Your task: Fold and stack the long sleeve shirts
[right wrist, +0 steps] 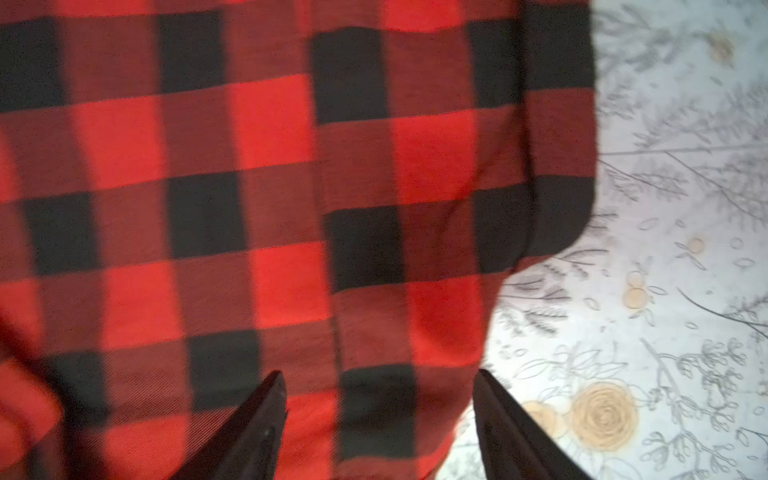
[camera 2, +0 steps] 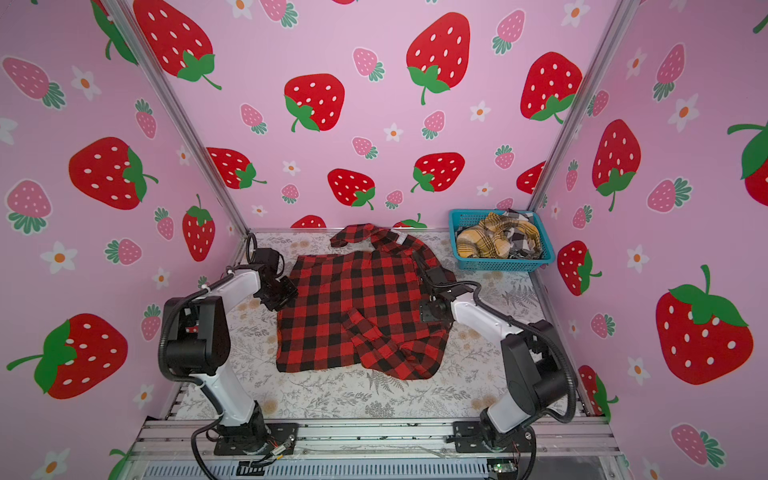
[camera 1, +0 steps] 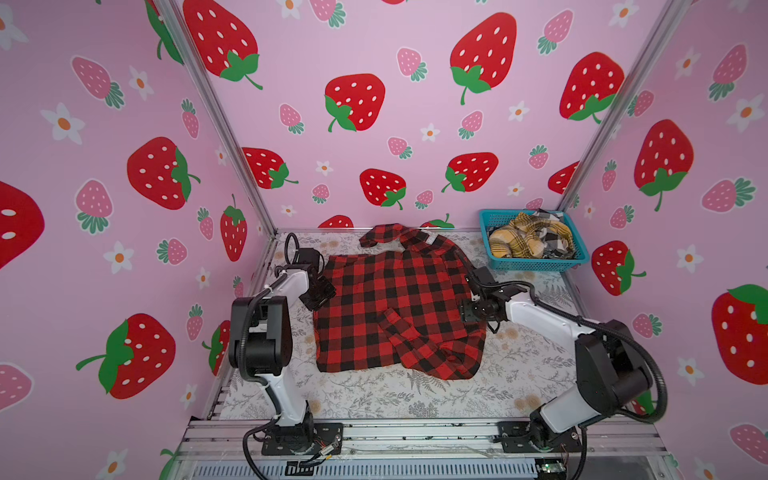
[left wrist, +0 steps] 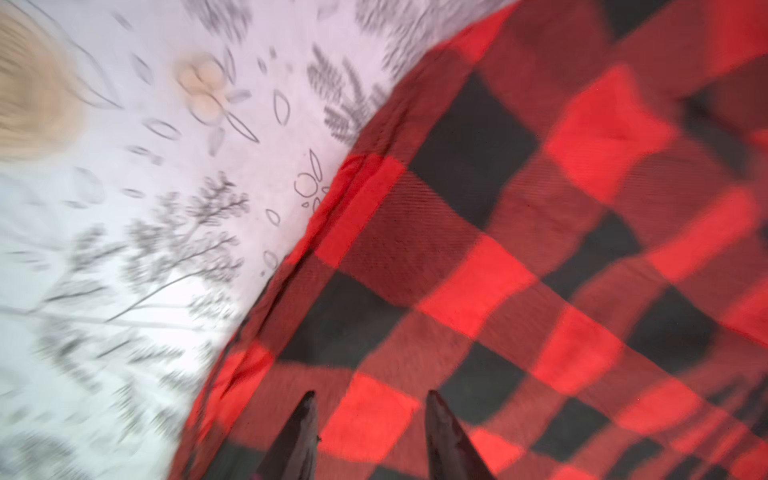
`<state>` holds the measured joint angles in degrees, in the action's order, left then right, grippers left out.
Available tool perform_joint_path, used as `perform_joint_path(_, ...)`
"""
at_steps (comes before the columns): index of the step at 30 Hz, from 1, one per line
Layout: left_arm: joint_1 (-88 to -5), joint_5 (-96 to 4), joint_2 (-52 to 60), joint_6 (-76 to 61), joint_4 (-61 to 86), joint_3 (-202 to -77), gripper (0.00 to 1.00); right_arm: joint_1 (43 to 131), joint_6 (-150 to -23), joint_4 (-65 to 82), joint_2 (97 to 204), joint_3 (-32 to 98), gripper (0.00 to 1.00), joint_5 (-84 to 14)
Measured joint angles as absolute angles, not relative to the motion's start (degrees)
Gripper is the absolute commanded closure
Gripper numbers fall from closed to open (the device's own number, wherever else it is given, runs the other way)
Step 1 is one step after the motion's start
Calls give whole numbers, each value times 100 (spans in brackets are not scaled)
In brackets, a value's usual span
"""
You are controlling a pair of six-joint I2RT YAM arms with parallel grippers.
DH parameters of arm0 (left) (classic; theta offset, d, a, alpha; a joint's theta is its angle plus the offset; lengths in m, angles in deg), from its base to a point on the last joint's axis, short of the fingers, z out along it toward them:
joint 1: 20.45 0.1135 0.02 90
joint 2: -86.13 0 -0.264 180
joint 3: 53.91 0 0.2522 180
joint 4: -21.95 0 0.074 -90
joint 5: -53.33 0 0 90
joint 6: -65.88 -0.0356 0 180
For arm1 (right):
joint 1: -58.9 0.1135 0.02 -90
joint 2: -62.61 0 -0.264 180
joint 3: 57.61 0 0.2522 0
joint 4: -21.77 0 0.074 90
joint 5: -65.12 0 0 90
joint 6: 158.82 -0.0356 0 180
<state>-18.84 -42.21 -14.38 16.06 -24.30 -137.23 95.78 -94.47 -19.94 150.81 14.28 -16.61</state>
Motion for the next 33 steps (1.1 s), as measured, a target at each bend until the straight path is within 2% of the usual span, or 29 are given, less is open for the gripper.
perform_joint_path(2, -1913, -4245, -809, 1606, -2493, -13511, 49, 10081, -9287, -1950, 15018, 1550, 15, -1921)
perform_joint_path(6, -2028, -4293, 411, 1619, -2646, -12936, 44, 10784, -9055, -1727, 15394, 1915, 15, -2526)
perform_joint_path(9, -2039, -4283, 1113, 1665, -2856, -12239, 38, 11021, -8972, -1467, 16104, 2363, 16, -2817)
perform_joint_path(12, -1937, -4272, 1631, 1729, -3182, -11563, 35, 11097, -8948, -1288, 16862, 2779, 17, -3029)
perform_joint_path(15, -1784, -4313, 1994, 1805, -3459, -11050, 31, 11128, -8911, -1218, 17474, 3137, 21, -3189)
perform_joint_path(17, -1681, -4366, 2164, 1886, -3577, -10790, 25, 11156, -8859, -1224, 17739, 3338, 27, -3239)
perform_joint_path(19, -1611, -4444, 2245, 1954, -3675, -10619, 26, 11187, -8846, -1196, 17807, 3443, 38, -3256)
perform_joint_path(20, -1593, -4481, 2260, 1993, -3710, -10556, 27, 11211, -8852, -1163, 17804, 3450, 46, -3272)
perform_joint_path(22, -1593, -4569, 2262, 2074, -3739, -10455, 31, 11259, -8837, -1113, 17794, 3447, 72, -3296)
perform_joint_path(23, -1593, -4608, 2265, 2116, -3750, -10405, 32, 11278, -8861, -1089, 17789, 3419, 81, -3305)
perform_joint_path(26, -1661, -4661, 2262, 2269, -3853, -10276, 34, 11296, -8948, -1021, 17584, 3126, 96, -3270)
perform_joint_path(27, -1716, -4663, 2251, 2308, -3898, -10267, 35, 11302, -8985, -1010, 17437, 2977, 100, -3248)
perform_joint_path(33, -1886, -4654, 1961, 2522, -3892, -10197, 51, 11300, -9243, -966, 15953, 2265, 100, -3062)
